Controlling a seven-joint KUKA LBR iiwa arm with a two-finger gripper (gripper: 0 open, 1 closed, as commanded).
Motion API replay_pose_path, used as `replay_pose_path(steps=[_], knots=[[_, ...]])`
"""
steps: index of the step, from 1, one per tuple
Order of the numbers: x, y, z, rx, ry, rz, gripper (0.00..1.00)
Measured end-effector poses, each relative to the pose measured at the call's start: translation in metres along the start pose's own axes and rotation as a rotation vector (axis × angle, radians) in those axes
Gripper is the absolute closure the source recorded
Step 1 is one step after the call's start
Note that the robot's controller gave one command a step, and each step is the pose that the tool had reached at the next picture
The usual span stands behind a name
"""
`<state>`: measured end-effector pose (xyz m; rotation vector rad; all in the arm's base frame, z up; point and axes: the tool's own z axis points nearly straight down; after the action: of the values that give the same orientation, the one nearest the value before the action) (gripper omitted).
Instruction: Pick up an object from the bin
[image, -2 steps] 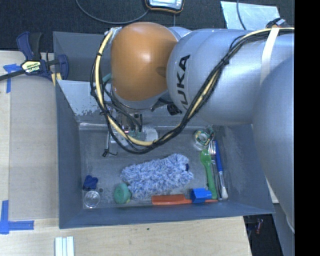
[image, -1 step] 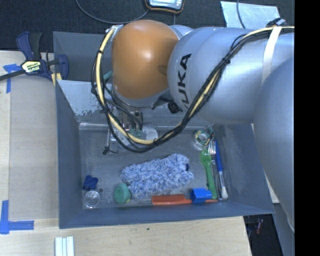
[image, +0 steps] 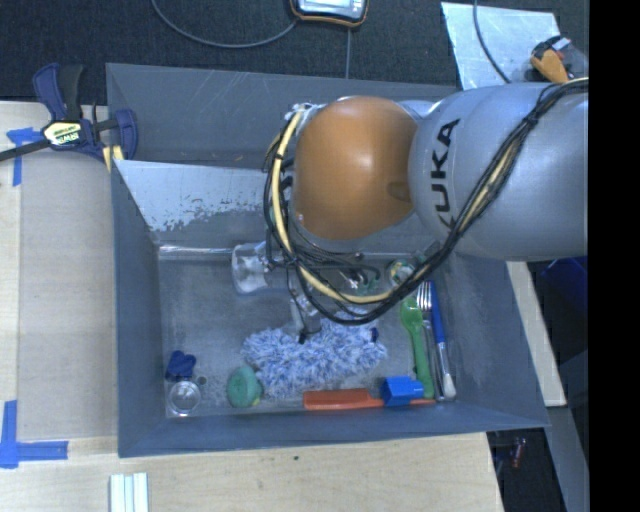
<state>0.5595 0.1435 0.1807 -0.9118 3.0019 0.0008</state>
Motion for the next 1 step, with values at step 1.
replay_pose_path(steps=[1], knots=[[0.0336,-0.0246,0.0171,0.0,0.0,0.211,0.0]])
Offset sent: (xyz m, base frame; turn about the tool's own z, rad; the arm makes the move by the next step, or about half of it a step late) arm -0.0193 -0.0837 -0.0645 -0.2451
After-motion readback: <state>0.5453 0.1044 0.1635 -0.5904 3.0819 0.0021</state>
